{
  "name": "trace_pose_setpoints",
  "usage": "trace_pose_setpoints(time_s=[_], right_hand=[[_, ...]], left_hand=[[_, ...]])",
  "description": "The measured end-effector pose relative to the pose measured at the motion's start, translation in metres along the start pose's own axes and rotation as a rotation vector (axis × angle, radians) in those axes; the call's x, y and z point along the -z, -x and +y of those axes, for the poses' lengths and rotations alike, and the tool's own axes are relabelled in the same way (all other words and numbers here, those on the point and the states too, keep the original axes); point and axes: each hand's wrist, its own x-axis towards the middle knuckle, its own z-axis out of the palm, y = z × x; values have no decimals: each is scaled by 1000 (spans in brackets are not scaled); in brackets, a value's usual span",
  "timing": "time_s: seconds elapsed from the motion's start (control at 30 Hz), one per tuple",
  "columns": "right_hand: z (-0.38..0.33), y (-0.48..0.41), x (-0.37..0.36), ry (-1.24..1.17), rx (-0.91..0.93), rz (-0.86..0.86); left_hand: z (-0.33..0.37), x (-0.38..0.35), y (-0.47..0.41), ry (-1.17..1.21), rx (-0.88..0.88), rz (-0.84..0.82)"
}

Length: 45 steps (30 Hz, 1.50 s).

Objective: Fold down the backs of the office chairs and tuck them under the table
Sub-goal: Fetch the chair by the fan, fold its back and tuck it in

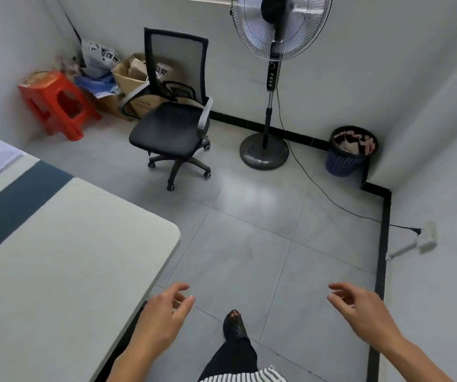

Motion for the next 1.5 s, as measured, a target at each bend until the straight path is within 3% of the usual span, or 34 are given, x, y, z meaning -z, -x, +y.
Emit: trace_pose_setpoints(time_s=[0.3, 0.57, 0.77, 1.1, 1.5], right_hand=[[-79, -152, 56, -80, 1, 78], [-132, -351, 97, -73, 64, 6], [-216, -502, 149, 12, 205, -70], [-380, -672, 126, 87, 406, -198], [-581, -825, 97, 65, 456, -97]], left_hand=[[93, 76, -178, -39, -101, 32], [142, 95, -325, 0, 17, 144], [185, 129, -408, 104, 116, 275], [150, 189, -526, 233, 315, 396], [154, 374, -775, 146, 142, 329]])
